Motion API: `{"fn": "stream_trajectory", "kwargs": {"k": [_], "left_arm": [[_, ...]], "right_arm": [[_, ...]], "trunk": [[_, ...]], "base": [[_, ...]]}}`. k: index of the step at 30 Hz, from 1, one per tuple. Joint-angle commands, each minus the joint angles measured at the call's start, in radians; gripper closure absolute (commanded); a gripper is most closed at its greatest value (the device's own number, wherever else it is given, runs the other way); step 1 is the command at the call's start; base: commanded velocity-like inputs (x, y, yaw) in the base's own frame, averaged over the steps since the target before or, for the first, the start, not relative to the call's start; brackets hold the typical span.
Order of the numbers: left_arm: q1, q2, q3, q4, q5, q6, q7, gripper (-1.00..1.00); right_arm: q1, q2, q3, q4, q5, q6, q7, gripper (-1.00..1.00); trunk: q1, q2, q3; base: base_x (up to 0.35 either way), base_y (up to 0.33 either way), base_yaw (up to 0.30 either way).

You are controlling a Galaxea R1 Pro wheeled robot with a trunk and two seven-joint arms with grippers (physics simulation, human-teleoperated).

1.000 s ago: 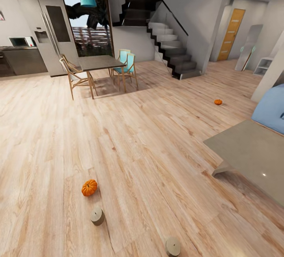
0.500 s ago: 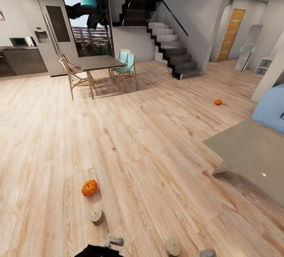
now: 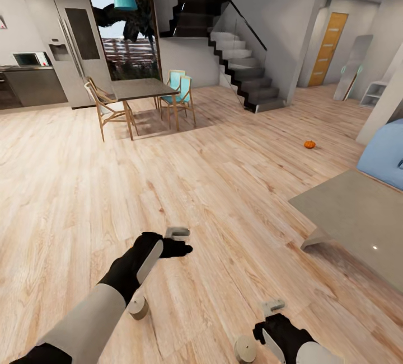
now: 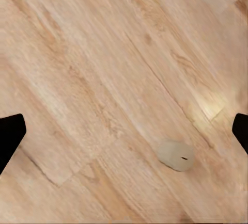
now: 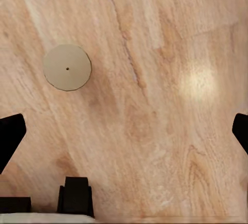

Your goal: Place each of the two pumpkins and all three candles from the living room inside a cabinet in the living room (use any cabinet), then make sure every cabinet is closed, and position the cauldron so it is next to a table in the living room.

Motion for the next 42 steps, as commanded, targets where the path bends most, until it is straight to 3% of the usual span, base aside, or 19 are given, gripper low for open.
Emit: {"fn": "stream_trajectory", "kwargs": {"k": [1, 4, 6, 8, 9, 11, 12, 15, 18, 24, 34, 42], "left_arm": [[-0.028, 0.0, 0.012, -0.012, 0.022, 0.004, -0.003, -1.0], [-0.096, 0.006, 0.042, -0.02, 0.131, 0.01, -0.04, -1.0], [-0.143, 0.022, 0.055, -0.016, 0.239, 0.01, -0.117, -1.0], [-0.176, 0.052, 0.06, -0.012, 0.328, 0.01, -0.235, -1.0], [-0.181, 0.059, 0.06, -0.011, 0.346, 0.01, -0.272, -1.0], [-0.194, 0.077, 0.062, -0.01, 0.395, 0.01, -0.435, -1.0], [-0.198, 0.085, 0.064, -0.009, 0.411, 0.009, -0.553, -1.0], [-0.198, 0.094, 0.062, -0.007, 0.422, 0.003, -0.708, -1.0], [-0.196, 0.104, 0.06, 0.002, 0.424, -0.008, -0.749, -1.0], [-0.19, 0.124, 0.06, 0.015, 0.425, -0.074, -0.767, -1.0], [-0.189, 0.133, 0.061, 0.024, 0.426, -0.08, -0.77, -1.0], [-0.189, 0.133, 0.06, 0.025, 0.425, -0.081, -0.771, -1.0]], "right_arm": [[-0.007, 0.009, 0.005, 0.0, 0.005, 0.034, 0.002, -1.0], [-0.014, 0.035, 0.041, -0.001, 0.032, 0.082, 0.003, -1.0], [-0.016, 0.053, 0.083, 0.0, 0.058, 0.096, 0.004, -1.0], [-0.017, 0.066, 0.108, -0.001, 0.071, 0.102, 0.004, -1.0], [-0.017, 0.07, 0.111, -0.001, 0.073, 0.103, 0.004, -1.0], [-0.018, 0.085, 0.121, -0.002, 0.077, 0.105, 0.003, -1.0], [-0.018, 0.092, 0.125, -0.002, 0.079, 0.106, 0.003, -1.0], [-0.018, 0.096, 0.129, -0.001, 0.081, 0.107, 0.004, -1.0], [-0.018, 0.097, 0.13, -0.001, 0.082, 0.105, 0.004, -1.0], [-0.018, 0.094, 0.132, -0.002, 0.084, 0.104, 0.004, -1.0], [-0.018, 0.092, 0.132, -0.004, 0.084, 0.104, 0.007, -1.0], [-0.018, 0.09, 0.132, -0.006, 0.084, 0.104, 0.01, -1.0]], "trunk": [[0.0, 0.0, 0.0], [0.0, 0.0, 0.0], [0.0, 0.0, 0.0], [0.0, 0.0, 0.0], [0.0, 0.0, 0.0], [0.0, 0.0, 0.0], [0.0, 0.0, 0.0], [0.0, 0.0, 0.0], [0.0, 0.0, 0.0], [0.0, 0.0, 0.0], [0.0, 0.0, 0.0], [0.031, -0.056, -0.025]], "base": [[0.0, 0.0, 0.0], [0.0, 0.0, 0.0], [0.0, 0.0, 0.0], [0.0, 0.0, 0.0], [0.0, 0.0, 0.0], [0.0, 0.0, 0.0], [0.0, 0.0, 0.0], [0.0, 0.0, 0.0], [0.0, 0.0, 0.0], [0.0, 0.0, 0.0], [0.0, 0.0, 0.0], [0.0, 0.0, 0.0]]}}
